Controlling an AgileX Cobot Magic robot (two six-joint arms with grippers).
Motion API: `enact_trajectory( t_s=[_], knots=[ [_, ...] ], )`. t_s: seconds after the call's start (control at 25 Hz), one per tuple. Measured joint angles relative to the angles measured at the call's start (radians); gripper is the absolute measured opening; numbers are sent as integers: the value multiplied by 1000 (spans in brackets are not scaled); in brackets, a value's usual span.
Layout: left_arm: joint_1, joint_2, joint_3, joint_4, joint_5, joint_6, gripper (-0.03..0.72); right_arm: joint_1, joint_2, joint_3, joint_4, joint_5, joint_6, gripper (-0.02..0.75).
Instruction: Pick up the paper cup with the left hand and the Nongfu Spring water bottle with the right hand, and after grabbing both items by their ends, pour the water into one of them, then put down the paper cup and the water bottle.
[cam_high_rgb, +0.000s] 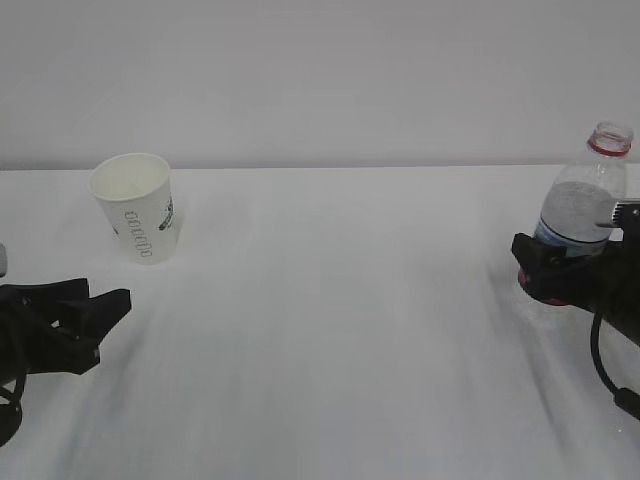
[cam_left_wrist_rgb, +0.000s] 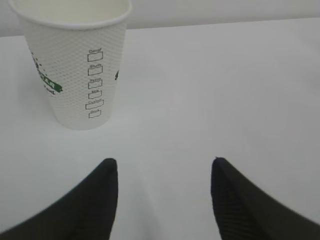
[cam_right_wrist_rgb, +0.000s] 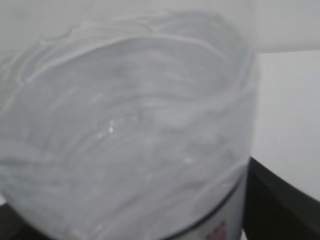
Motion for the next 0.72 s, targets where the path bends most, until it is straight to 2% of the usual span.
enact_trajectory(
  t_s=[0.72],
  knots=[
    [0,0,0,0,0,0,434,0,0,0,-22,-2,-8,440]
  ],
)
